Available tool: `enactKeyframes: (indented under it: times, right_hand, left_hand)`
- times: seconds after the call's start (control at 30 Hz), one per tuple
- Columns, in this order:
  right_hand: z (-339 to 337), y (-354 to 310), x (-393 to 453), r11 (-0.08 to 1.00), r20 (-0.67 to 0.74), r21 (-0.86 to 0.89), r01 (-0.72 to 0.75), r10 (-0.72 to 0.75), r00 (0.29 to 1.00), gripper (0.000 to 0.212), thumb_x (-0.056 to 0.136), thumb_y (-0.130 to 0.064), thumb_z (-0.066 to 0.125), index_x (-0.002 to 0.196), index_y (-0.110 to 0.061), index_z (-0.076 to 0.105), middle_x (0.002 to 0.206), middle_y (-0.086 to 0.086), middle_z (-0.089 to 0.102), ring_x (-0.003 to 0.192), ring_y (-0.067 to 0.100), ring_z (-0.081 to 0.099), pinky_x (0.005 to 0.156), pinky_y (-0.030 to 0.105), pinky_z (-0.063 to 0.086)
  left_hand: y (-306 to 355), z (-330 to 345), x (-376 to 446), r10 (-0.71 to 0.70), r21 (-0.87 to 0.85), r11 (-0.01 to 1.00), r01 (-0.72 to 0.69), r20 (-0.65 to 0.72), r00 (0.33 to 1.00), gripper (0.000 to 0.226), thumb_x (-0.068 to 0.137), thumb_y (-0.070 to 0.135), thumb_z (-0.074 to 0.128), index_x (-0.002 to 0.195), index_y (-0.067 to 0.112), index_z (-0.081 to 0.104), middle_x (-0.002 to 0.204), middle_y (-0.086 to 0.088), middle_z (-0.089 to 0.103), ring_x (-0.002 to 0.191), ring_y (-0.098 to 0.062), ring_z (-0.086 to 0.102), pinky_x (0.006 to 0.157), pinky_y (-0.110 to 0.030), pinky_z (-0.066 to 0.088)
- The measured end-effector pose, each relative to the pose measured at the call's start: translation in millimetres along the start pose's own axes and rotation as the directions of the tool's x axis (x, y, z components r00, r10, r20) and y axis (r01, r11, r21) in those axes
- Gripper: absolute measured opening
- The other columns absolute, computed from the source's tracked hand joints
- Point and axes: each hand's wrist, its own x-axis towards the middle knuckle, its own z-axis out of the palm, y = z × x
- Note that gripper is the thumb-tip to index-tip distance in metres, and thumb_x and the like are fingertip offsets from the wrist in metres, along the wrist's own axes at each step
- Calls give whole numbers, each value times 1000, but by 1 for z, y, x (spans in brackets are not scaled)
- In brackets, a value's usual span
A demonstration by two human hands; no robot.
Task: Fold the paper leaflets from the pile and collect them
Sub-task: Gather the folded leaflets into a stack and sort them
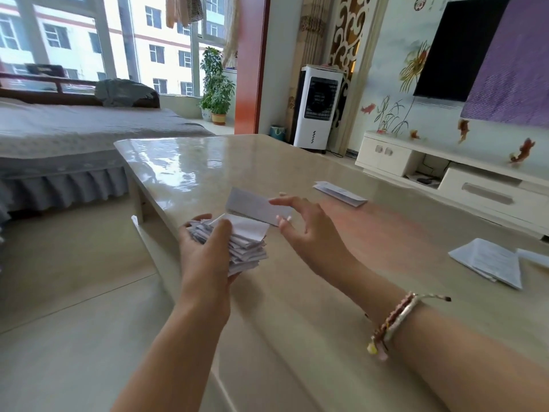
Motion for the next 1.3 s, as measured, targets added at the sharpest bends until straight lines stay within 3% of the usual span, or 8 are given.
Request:
enactKeyframes:
  times: [0.13, 0.23, 0.4, 0.53, 0.8, 1.0, 1.17, 1.3]
  right_hand:
    - [12, 27, 33, 944, 181, -325, 60, 0, 983, 49, 92, -35, 60, 139, -28, 47, 143, -3, 50, 132, 19, 43, 107, 35, 32]
    - [14, 36, 51, 860, 264, -499, 107, 33, 964, 49, 94, -40, 55, 139, -22, 48, 133, 4, 59, 118, 23, 56, 101, 33, 38]
    - [15, 42, 60, 702, 347, -664, 258, -17, 938, 28, 98, -38, 43, 94, -15, 58, 101, 12, 66, 95, 33, 60, 74, 34, 44]
    - [10, 34, 59, 637, 349, -708, 306, -61, 935, 15, 95, -19, 44, 102, -11, 55, 98, 16, 65, 90, 36, 61, 64, 32, 33]
    - [-32, 33, 21, 932, 41, -360, 29, -15, 999, 12, 89, -18, 57, 84, -18, 68, 73, -2, 66, 66, 11, 58, 59, 29, 41]
    - [-124, 21, -67, 995, 155, 10, -100, 97, 983, 12, 90, -12, 64, 92, -20, 72, 79, -2, 68, 72, 19, 61, 67, 32, 48]
    - [-175, 35, -121, 945, 176, 151, -290, 263, 949, 11, 91, -19, 62, 99, -21, 70, 94, -6, 71, 93, 12, 64, 89, 32, 50]
    - [-188, 55, -135, 891, 102, 231, -391, 377, 921, 17, 88, -30, 64, 105, -28, 64, 104, -18, 67, 99, -2, 60, 97, 32, 47]
  left_hand:
    - [3, -12, 7, -1, 14, 1000, 1, -19, 1000, 27, 93, 11, 55, 118, 18, 47, 95, -12, 58, 68, -22, 62, 46, -33, 54]
    - [5, -14, 9, -6, 31, 1000, 7, -13, 1000, 29, 92, 11, 56, 119, 16, 47, 94, -11, 58, 67, -22, 63, 46, -33, 54]
    - [2, -12, 13, 0, 58, 998, 0, 3, 1000, 29, 91, 13, 57, 119, 18, 49, 99, -14, 60, 82, -28, 64, 59, -42, 57]
    - [0, -8, 10, -21, 67, 998, 19, 28, 999, 26, 92, 15, 57, 117, 18, 49, 98, -14, 59, 81, -29, 63, 51, -37, 56]
    - [-1, 11, -14, -76, 164, 986, 31, 275, 959, 35, 94, 11, 55, 124, 28, 52, 108, -10, 67, 88, -26, 69, 68, -42, 58]
    - [-5, 38, -47, -215, 373, 926, -61, 652, 727, 37, 91, 10, 63, 120, 33, 60, 106, -4, 72, 93, -22, 71, 80, -40, 59]
    - [-18, 70, -83, -395, 420, 907, 42, 808, 438, 34, 77, 19, 65, 104, 40, 70, 99, -4, 73, 86, -21, 70, 70, -32, 59]
    - [-37, 93, -102, -407, 388, 912, 131, 821, 401, 34, 76, 17, 62, 104, 34, 71, 94, -7, 73, 78, -19, 70, 63, -30, 58]
